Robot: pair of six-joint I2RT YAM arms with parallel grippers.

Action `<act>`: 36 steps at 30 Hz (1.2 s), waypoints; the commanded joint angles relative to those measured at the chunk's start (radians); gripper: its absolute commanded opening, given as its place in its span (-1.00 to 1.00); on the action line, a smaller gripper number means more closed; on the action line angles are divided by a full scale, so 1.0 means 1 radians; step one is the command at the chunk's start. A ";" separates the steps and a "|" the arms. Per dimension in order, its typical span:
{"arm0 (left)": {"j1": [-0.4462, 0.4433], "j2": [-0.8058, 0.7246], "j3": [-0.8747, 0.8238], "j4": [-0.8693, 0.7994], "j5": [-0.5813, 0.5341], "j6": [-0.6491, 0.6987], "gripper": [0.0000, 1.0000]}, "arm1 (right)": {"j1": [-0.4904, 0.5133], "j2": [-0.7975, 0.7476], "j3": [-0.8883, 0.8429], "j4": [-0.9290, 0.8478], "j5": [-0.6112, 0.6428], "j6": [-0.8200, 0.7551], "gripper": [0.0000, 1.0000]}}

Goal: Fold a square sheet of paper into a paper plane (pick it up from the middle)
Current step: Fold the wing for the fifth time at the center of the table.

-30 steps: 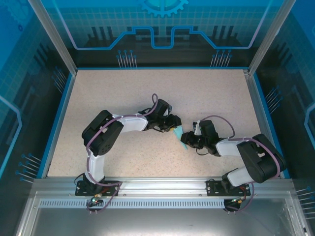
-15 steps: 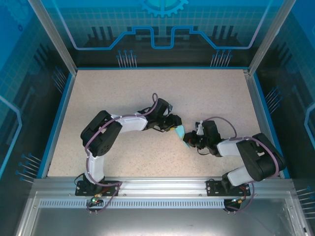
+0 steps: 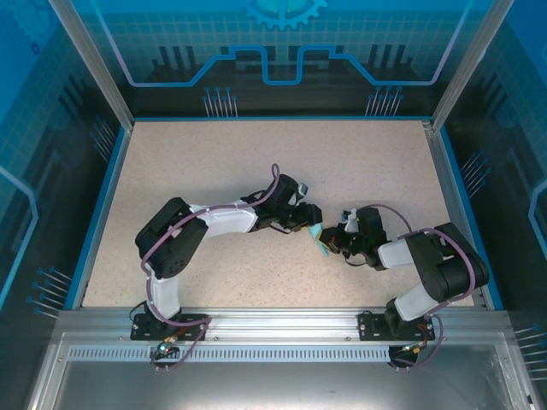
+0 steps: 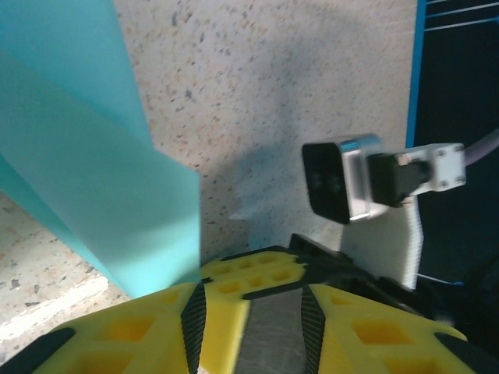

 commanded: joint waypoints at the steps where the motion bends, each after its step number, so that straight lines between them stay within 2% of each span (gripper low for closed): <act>1: 0.001 0.045 0.026 0.010 0.010 0.035 -0.20 | -0.020 0.011 -0.016 0.016 -0.031 0.015 -0.93; 25: 0.004 0.190 0.119 -0.057 -0.028 0.096 -0.22 | -0.020 0.021 -0.022 -0.040 -0.002 -0.006 -0.84; 30: 0.005 0.202 0.129 -0.071 -0.021 0.108 -0.22 | -0.020 -0.054 -0.003 -0.173 0.029 -0.072 -0.62; 36: 0.004 0.212 0.152 -0.099 -0.009 0.127 -0.22 | -0.020 -0.190 0.045 -0.435 0.106 -0.202 -0.33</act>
